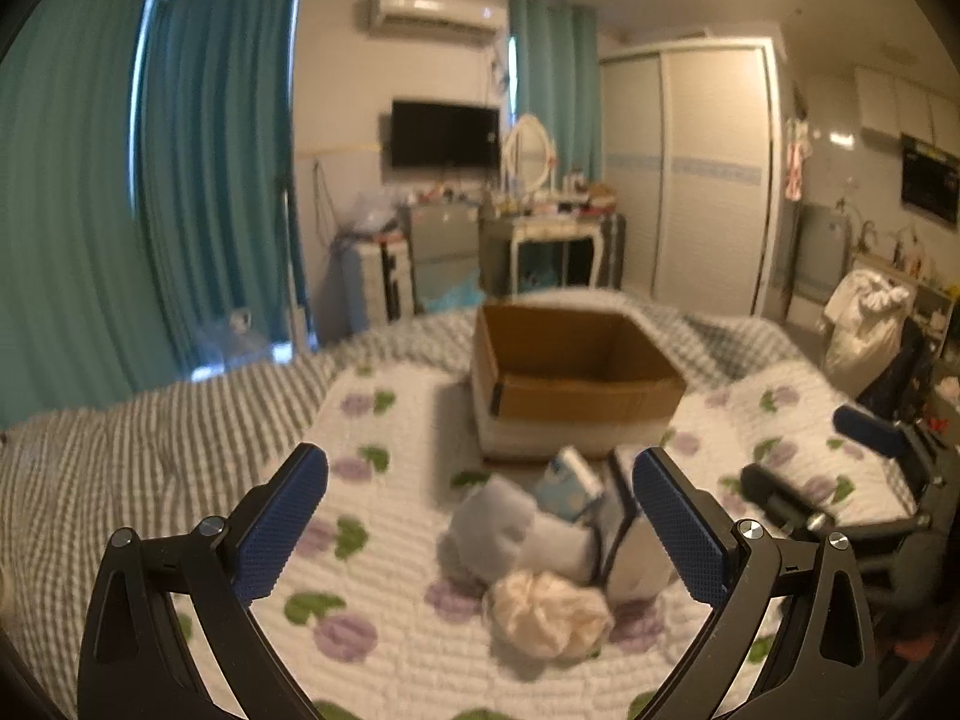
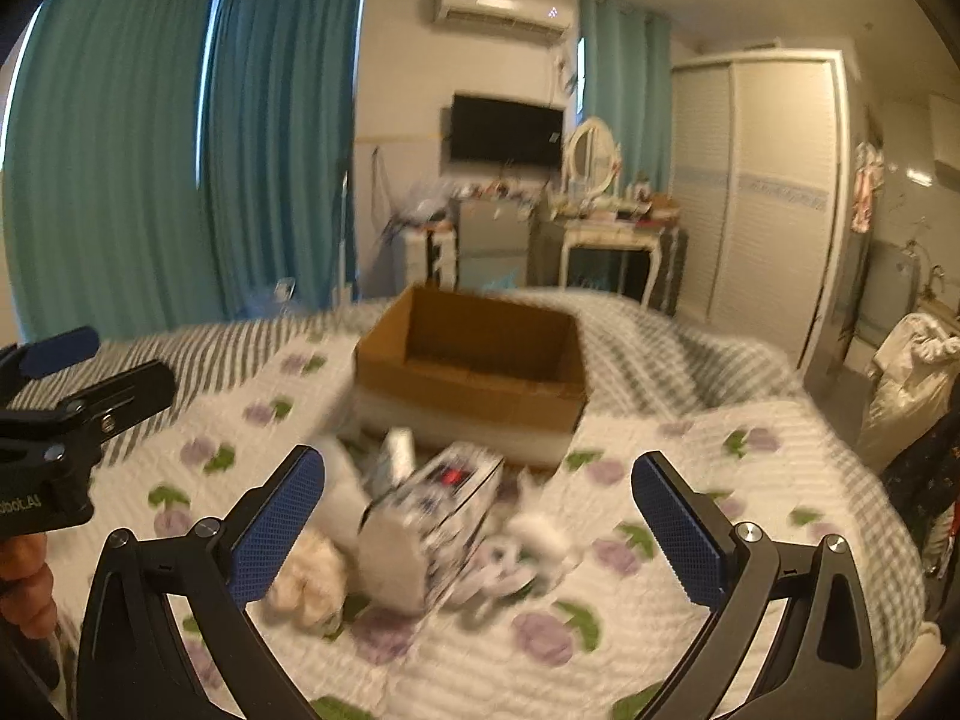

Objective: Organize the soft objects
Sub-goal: 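Grasp the printed tissue box with the right tool while the left tool grasps the cream lace cloth, then carry both held items over the cardboard box and open both tools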

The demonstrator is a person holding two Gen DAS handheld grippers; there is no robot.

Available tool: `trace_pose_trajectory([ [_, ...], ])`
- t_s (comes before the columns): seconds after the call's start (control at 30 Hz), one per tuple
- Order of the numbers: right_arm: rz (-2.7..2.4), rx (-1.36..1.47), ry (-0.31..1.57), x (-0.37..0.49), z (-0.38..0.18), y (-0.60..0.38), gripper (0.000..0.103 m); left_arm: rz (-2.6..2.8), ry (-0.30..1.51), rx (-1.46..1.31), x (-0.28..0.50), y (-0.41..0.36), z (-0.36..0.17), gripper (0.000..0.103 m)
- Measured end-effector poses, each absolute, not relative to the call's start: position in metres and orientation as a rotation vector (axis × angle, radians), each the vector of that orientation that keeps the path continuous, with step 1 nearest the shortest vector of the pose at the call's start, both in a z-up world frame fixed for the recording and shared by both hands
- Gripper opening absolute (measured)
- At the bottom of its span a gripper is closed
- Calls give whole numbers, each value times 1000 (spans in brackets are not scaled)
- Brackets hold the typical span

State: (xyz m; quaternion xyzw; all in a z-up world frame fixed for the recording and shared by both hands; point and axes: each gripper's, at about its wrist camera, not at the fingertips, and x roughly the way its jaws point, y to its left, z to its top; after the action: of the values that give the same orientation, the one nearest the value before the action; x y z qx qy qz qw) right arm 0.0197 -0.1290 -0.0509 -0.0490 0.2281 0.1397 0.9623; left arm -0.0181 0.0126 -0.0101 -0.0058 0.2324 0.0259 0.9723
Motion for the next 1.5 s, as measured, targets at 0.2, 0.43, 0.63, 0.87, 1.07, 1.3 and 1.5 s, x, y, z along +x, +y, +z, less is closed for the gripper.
trace_pose_trajectory([
  [0.2,341,-211,566,37,-101,-90,87,110,608,3,-2,19,-55,103],
  [0.43,333,-167,648,75,-130,-87,68,127,692,-1,13,25,-82,103],
  [0.63,385,-111,676,82,-134,-100,45,45,781,1,24,10,-105,102],
  [0.87,425,-45,655,77,-123,-116,43,-95,863,52,33,-26,-128,101],
  [1.07,429,-12,640,70,-115,-125,43,-144,979,-21,55,-25,-151,59],
  [1.3,440,14,564,45,-88,-143,42,-162,934,-74,43,-20,-130,30],
  [1.5,474,62,478,33,-51,-164,42,-177,833,-40,22,-31,-87,30],
])
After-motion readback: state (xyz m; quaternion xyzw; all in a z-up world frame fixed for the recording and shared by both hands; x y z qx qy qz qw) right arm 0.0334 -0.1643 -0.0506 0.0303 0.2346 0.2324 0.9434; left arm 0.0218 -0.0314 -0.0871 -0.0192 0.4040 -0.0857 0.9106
